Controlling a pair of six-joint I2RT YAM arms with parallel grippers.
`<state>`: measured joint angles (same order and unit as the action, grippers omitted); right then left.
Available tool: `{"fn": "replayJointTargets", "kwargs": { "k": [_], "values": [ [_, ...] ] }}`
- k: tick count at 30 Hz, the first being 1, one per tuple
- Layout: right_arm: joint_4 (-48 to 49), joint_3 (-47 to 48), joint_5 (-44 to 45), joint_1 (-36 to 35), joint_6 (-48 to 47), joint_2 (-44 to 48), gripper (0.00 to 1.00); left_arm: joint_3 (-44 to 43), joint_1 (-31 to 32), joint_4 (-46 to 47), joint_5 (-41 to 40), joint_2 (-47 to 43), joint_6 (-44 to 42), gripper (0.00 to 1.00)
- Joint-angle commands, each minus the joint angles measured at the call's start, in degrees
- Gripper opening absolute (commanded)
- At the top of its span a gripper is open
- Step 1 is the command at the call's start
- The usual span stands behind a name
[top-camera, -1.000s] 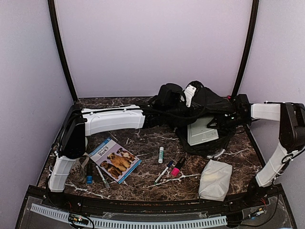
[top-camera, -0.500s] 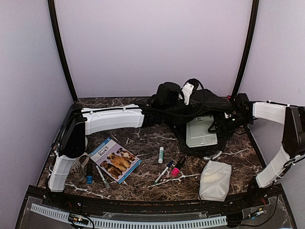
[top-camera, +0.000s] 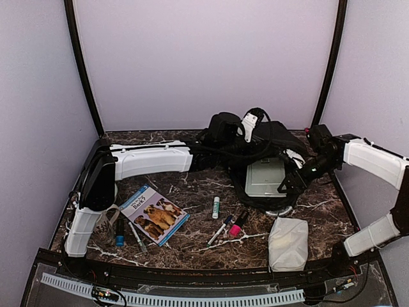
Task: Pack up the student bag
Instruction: Place the book in the student bag.
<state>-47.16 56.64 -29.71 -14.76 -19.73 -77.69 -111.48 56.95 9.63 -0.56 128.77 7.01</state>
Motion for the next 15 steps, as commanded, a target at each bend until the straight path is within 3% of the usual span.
{"fn": "replayJointTargets", "kwargs": {
  "k": [1, 6, 15],
  "values": [
    [-3.4, 2.0, 0.5, -3.6, -13.2, 4.0, 0.53, 0.1, -1.0, 3.1, 1.5, -5.6, 0.7, 0.0],
    [-2.9, 3.0, 7.5, -10.1, -22.6, 3.0, 0.39, -0.3, -1.0, 1.4, 3.5, -6.1, 0.7, 0.0],
    [7.6, 1.5, 26.5, -15.4, -27.3, -0.5, 0.38, -1.4, -1.0, -2.3, 6.4, -7.6, -0.2, 0.0]
  ]
}}
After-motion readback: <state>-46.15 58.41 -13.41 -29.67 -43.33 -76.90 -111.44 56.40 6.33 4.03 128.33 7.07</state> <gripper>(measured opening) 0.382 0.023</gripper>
